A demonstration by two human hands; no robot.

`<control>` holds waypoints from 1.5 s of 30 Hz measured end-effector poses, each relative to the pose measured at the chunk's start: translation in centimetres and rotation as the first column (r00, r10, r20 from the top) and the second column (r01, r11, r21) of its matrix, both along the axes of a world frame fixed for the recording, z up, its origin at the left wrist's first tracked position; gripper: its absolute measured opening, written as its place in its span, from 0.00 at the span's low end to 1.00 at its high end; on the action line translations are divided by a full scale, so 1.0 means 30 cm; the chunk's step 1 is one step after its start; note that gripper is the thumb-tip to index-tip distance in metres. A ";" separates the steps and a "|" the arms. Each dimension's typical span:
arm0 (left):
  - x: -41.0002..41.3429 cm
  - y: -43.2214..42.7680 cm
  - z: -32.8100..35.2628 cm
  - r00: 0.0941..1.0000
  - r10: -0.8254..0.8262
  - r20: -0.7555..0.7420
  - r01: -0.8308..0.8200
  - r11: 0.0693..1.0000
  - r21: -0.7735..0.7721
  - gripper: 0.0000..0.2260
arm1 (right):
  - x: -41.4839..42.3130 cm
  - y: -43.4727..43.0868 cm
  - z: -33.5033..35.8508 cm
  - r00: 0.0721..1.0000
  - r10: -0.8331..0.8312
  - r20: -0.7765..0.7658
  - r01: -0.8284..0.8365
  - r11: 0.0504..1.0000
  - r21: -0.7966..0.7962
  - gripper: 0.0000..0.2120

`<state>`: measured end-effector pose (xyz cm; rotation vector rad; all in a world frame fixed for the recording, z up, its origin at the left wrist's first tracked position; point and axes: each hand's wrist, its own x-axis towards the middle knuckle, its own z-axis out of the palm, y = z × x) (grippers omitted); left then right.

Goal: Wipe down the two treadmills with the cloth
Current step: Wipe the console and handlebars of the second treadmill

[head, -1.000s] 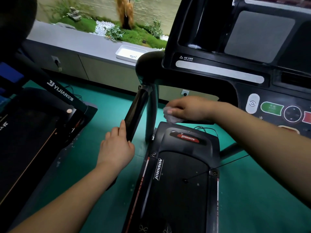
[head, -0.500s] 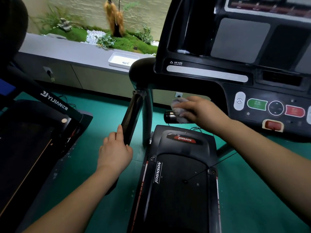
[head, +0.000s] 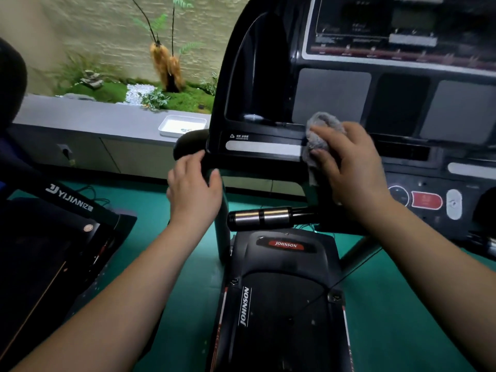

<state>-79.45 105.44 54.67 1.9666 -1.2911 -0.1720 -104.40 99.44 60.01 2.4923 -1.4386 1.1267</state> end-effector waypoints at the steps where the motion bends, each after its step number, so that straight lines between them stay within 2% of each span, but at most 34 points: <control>1: -0.005 -0.050 0.020 1.000 0.018 0.007 -0.018 1.000 -0.015 0.22 | -0.021 -0.037 -0.004 0.998 -0.052 -0.045 0.050 0.998 -0.035 0.18; 3: 0.000 -0.137 0.037 0.998 0.057 0.015 -0.056 0.998 -0.018 0.23 | -0.044 -0.101 -0.025 0.978 -0.113 -0.176 0.102 0.992 -0.069 0.20; 5: 0.013 -0.205 0.034 0.997 0.071 0.007 -0.071 0.997 0.018 0.24 | -0.042 -0.144 -0.045 0.957 -0.092 -0.276 0.078 0.995 -0.061 0.23; 9: 0.012 -0.258 0.002 0.993 0.086 0.080 -0.089 0.996 0.028 0.22 | 0.040 -0.187 -0.031 0.935 -0.001 -0.355 -0.023 0.998 -0.064 0.25; 15: 0.016 -0.259 -0.033 0.976 0.136 0.172 -0.137 0.991 -0.002 0.21 | 0.265 -0.226 -0.008 0.926 0.123 -0.356 -0.149 0.988 -0.046 0.19; 20: 0.028 -0.255 -0.036 0.964 0.130 0.233 -0.132 0.991 -0.006 0.21 | 0.318 -0.243 -0.013 0.925 0.061 -0.375 -0.104 0.990 -0.096 0.18; 27: 0.051 -0.250 -0.042 0.959 0.087 0.271 -0.087 0.996 -0.012 0.23 | 0.116 -0.234 0.025 0.944 -0.083 -0.320 0.078 0.997 -0.030 0.23; 30: 0.057 -0.251 -0.042 0.957 0.076 0.279 -0.076 0.997 -0.014 0.24 | -0.005 -0.231 0.043 0.957 -0.089 -0.278 0.084 0.996 -0.028 0.20; 33: 0.053 -0.255 -0.043 0.960 0.070 0.271 -0.066 0.998 -0.024 0.24 | -0.112 -0.219 0.032 0.980 -0.153 -0.124 0.149 0.988 -0.041 0.15; 35: 0.047 -0.260 -0.046 0.965 0.074 0.253 -0.066 0.997 -0.041 0.24 | -0.142 -0.212 0.019 0.981 -0.175 -0.084 0.174 0.985 -0.022 0.14; 41: 0.040 -0.265 -0.052 0.972 0.089 0.220 -0.076 0.995 -0.066 0.24 | 0.043 -0.211 0.017 0.969 -0.052 -0.242 0.062 0.997 0.037 0.23; 45: 0.043 -0.263 -0.052 0.967 0.090 0.240 -0.079 0.995 -0.054 0.23 | 0.257 -0.248 0.010 0.946 0.027 -0.323 -0.025 1.000 0.013 0.21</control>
